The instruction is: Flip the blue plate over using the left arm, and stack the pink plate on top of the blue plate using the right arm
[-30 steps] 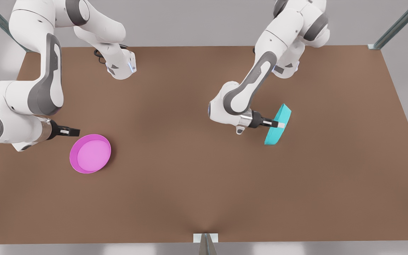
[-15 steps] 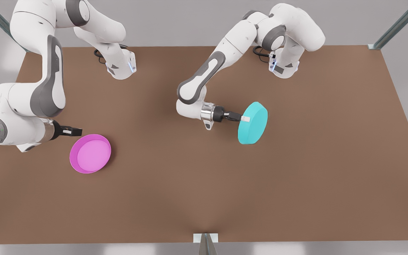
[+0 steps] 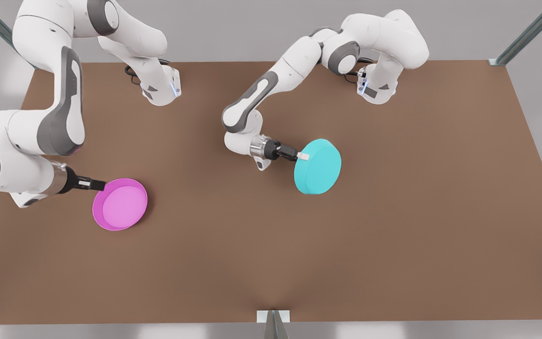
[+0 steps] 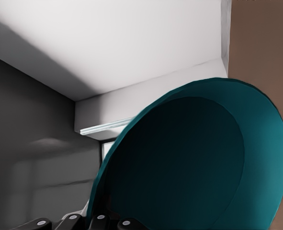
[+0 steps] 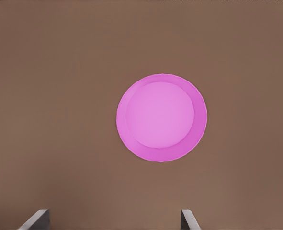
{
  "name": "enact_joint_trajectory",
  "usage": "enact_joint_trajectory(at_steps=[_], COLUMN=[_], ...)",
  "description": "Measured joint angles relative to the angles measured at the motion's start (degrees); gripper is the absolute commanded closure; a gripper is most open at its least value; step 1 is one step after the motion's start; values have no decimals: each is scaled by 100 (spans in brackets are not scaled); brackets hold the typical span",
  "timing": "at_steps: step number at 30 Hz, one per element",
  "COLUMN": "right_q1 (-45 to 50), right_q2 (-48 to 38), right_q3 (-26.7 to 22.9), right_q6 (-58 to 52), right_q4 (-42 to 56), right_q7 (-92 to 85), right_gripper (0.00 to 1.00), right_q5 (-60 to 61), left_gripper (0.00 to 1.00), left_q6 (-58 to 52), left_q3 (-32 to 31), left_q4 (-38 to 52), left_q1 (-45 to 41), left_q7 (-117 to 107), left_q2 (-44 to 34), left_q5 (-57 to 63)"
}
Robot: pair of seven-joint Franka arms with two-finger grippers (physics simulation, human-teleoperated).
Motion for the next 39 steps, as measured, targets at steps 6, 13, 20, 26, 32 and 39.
enact_joint_trajectory(at_steps=[6,13,20,26,32,39], right_q1=[97,106,94,102,110,92], right_q2=[-102,-290,-285,-290,-281,-179], right_q3=[15,64,113,113,181,244], right_q6=[440,758,761,756,756,749], right_q4=[15,22,27,27,27,10], right_q7=[13,-1210,-1133,-1125,-926,-682], right_gripper=[0,0,0,0,0,0], right_q5=[-8,-65,-26,-8,-8,-64], left_gripper=[79,79,0,0,0,0], left_q6=[46,87,213,685,909,1872], left_q3=[200,316,318,460,949,1563], left_q4=[132,119,53,258,769,809], left_q1=[-113,-127,-131,-194,-294,-456], left_q7=[-27,-41,-250,-1842,-2308,-4366], left_q2=[279,533,617,599,563,548], left_q5=[-66,-267,-567,-1306,-2754,-4505])
